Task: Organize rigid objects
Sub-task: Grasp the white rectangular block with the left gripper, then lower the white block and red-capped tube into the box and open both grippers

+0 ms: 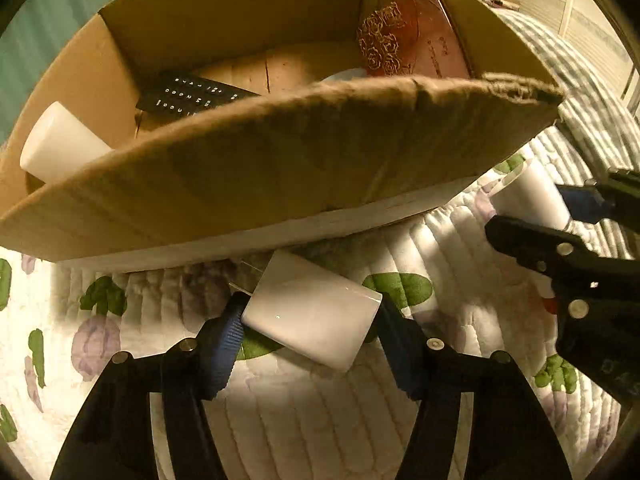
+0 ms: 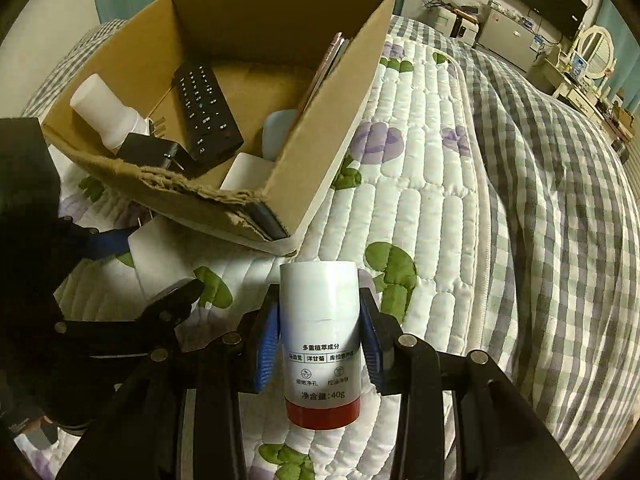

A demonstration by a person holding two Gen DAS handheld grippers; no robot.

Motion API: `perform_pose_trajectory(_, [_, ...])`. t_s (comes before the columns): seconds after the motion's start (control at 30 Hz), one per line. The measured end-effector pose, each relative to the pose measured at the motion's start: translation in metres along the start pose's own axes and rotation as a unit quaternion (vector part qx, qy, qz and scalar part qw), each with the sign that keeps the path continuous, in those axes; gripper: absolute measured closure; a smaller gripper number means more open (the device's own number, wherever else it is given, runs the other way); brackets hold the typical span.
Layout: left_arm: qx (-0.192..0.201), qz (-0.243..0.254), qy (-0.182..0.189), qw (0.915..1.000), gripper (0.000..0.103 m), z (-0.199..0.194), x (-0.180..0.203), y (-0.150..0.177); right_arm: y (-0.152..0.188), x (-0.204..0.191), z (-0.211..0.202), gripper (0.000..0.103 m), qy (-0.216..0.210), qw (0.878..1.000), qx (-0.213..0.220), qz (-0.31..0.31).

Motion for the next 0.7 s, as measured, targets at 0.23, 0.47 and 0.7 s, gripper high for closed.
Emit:
perform_pose_trajectory(0.23, [0.015,-0.009,0.014,0.9998,0.039,-0.03,-0.01,0.004,0.001,-0.007,-0.008,0.067,0.0,1.0,-0.002,-0.005])
perform_pose_trajectory(0.47, [0.047,-0.016,0.021,0.9985,0.039,-0.089,-0.026,0.002,-0.011,-0.021,-0.053,0.067,0.014,1.0,0.015,-0.021])
perform_pose_trajectory(0.7, [0.106,-0.019,0.026,0.9938,0.039,-0.15,-0.043,-0.031,-0.041,-0.038,-0.123,0.067,0.022,0.997,0.067,-0.038])
Point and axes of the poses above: each gripper's, at about its wrist camera, not at the fingertips, and z roughly the way its jaws point, x to its right, y to its underside, the point moved 9 cm from there along z, roughly the way its jaws point, and after that the axes turned 4 degrees about -y, right-handed, at the moved point
